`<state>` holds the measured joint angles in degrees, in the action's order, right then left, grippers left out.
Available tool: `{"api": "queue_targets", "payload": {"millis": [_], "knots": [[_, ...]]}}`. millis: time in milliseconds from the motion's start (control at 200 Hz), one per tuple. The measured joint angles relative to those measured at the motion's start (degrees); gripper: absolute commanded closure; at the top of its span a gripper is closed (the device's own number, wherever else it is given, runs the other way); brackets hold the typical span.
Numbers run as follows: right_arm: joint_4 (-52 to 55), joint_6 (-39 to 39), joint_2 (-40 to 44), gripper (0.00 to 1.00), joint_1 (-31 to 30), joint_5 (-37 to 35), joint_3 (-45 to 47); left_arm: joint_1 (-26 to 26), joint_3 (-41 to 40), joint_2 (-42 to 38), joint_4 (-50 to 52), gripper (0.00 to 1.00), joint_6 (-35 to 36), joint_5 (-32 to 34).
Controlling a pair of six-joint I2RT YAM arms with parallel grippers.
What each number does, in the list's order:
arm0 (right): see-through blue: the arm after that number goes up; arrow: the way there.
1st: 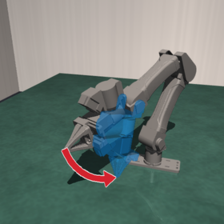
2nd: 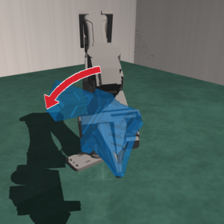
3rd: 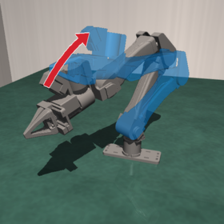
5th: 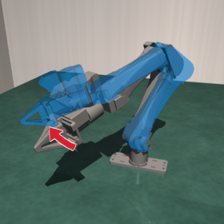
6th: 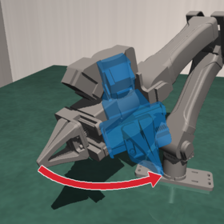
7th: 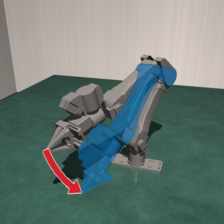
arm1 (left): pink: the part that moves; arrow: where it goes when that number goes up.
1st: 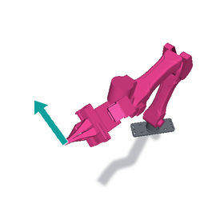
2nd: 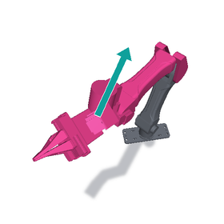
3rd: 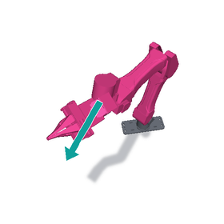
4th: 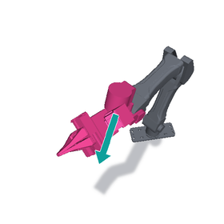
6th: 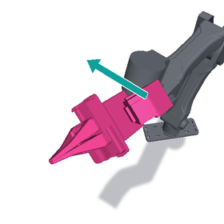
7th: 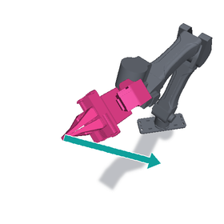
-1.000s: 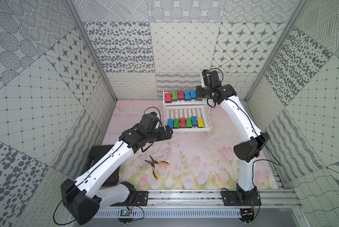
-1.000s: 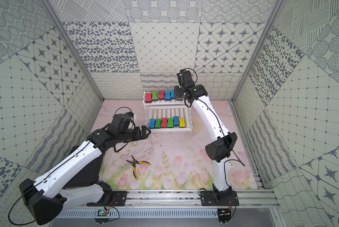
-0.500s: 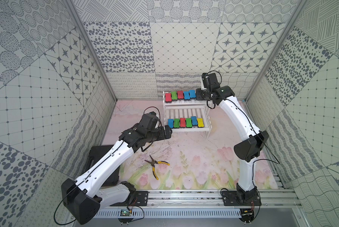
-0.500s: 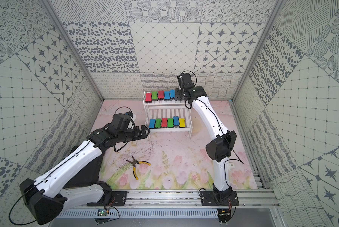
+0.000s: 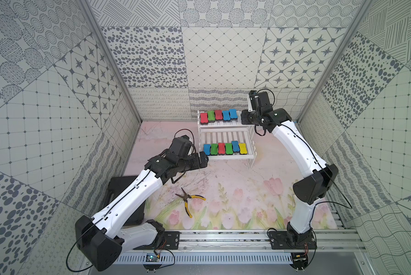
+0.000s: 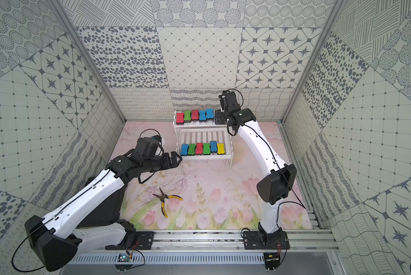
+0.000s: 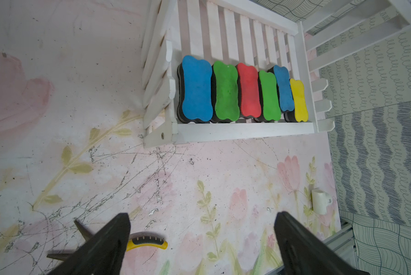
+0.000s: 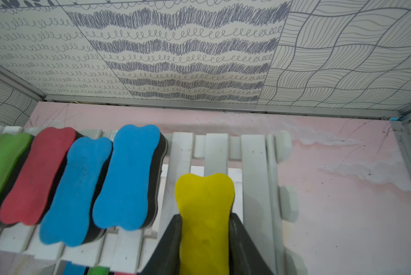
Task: Remove the whiteboard erasers from the shelf
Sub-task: Pick up the whiteboard eraser from the shelf, then place the whiteboard eraser at the center of the board.
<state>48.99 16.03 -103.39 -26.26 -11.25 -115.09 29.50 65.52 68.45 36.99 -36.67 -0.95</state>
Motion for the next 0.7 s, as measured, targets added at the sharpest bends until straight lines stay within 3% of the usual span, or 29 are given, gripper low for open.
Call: {"api": "queue_targets", "payload": {"millis": [190, 335, 545, 700], "knots": [[-8.6, 3.3, 20.7, 0.73, -2.9, -0.5, 24.0, 0.0, -2.7, -0.8, -0.3, 0.01, -0.6, -0.2], [-13.7, 6.7, 33.8, 0.73, -9.0, -2.5, 40.1, 0.0, -7.8, -3.5, -1.7, 0.01, -1.9, -0.5], [-19.5, 12.0, 41.7, 0.73, -17.2, -4.9, 59.6, 1.1, -15.1, -7.5, -4.2, 0.01, -4.1, -0.9], [-26.0, 16.7, 41.7, 0.73, -19.4, -4.9, 73.0, 1.2, -17.6, -8.5, -5.4, 0.01, -5.2, -1.0]]}}
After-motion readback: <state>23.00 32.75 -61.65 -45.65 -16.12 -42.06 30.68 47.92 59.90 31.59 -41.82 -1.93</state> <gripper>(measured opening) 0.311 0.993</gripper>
